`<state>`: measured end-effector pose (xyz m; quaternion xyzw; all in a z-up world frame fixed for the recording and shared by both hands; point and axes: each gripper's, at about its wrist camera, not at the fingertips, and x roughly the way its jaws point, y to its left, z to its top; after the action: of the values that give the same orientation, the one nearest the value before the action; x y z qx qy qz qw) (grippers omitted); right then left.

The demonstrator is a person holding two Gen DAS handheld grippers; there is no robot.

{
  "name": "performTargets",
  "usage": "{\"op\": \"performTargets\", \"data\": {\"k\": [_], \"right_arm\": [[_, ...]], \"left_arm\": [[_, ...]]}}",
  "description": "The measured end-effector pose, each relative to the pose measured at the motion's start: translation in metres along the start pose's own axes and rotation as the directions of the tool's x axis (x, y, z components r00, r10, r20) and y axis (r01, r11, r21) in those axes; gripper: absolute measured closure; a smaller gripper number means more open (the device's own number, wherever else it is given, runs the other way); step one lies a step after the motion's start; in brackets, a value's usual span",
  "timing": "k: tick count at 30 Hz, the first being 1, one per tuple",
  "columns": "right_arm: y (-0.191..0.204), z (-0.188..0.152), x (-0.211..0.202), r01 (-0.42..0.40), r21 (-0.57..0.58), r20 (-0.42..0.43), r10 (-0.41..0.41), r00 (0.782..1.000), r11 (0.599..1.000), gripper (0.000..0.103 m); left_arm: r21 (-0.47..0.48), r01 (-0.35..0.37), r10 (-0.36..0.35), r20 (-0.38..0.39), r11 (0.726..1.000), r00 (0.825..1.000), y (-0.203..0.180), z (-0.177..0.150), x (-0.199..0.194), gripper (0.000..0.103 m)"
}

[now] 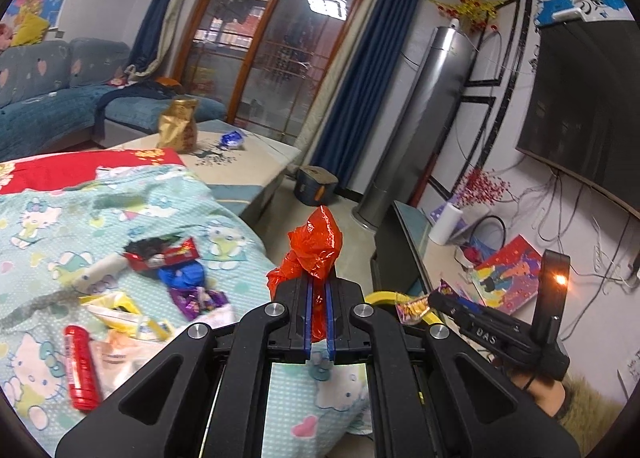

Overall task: Collect trash
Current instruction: 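Carry the red bag and purple wrapper over the yellow bin and release both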

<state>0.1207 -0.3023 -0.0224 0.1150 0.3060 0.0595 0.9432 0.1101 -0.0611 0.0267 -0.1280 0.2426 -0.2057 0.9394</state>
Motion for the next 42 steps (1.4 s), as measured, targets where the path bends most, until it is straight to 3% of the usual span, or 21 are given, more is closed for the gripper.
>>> {"op": "performTargets", "data": {"k": [18, 42], "right_arm": [[-0.068, 0.002, 0.000, 0.194, 0.083, -0.008, -0.194, 0.981, 0.977, 0.080], [-0.136, -0.017, 0.019, 0.292, 0.155, -0.104, -0.278, 0.955, 0.944, 0.079]], "left_arm": [[0.082, 0.169, -0.157, -0.135, 0.982, 0.978, -0.081, -0.035, 0.071, 0.098], [0.199, 0.242, -0.180, -0.286, 0.950, 0.941, -0.141, -0.089, 0.159, 0.098]]}}
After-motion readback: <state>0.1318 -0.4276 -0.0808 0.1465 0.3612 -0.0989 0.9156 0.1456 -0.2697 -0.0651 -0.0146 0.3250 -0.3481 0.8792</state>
